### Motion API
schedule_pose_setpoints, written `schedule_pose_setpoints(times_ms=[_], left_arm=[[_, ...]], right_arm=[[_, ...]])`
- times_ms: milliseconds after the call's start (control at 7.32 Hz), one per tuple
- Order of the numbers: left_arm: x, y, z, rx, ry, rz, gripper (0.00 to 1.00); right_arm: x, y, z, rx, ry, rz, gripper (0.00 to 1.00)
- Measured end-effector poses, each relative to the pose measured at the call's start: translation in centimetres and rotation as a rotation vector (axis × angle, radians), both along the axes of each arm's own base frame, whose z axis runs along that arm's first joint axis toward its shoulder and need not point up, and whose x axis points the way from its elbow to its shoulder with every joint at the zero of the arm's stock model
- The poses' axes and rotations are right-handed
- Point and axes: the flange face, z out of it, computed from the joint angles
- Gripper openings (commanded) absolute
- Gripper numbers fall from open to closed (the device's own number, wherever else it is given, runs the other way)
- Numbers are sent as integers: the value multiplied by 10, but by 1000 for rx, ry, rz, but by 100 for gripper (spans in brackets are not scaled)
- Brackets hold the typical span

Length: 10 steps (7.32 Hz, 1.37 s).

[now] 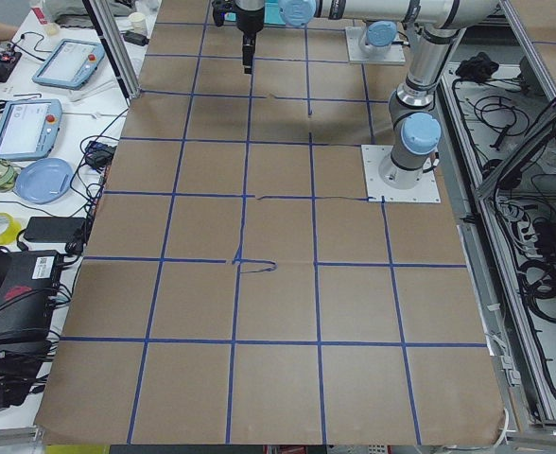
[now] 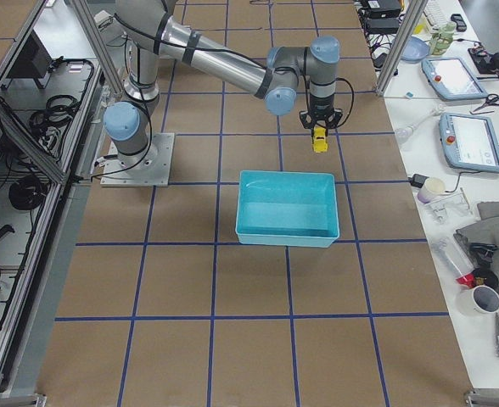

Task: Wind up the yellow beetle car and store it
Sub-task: 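Lift the car into the light blue tray and open the right gripper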

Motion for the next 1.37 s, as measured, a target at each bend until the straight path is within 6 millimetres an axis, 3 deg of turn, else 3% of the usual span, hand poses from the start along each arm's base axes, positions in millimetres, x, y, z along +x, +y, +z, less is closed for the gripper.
schedule_pose_setpoints(times_ms=[137, 410, 683, 820, 1094, 1367], left_arm=[[0, 0, 0, -1, -1, -1, 100], [-1, 0, 0, -1, -1, -1, 100], [-1, 0, 1, -1, -1, -2, 100], [-2, 1, 1, -2, -2, -4, 100], [-4, 2, 2, -3, 0, -6, 100], [-10, 3, 2, -4, 1, -13, 100]], right_arm=[[-30, 15, 14, 35, -4, -24, 0], [-99, 41, 17, 110, -15, -39, 0], [-166, 76, -9, 166, -41, -30, 0], [-192, 95, -33, 171, -50, -23, 0], [-213, 123, -79, 128, -41, -5, 0], [-219, 122, -113, 84, -56, 5, 0]])
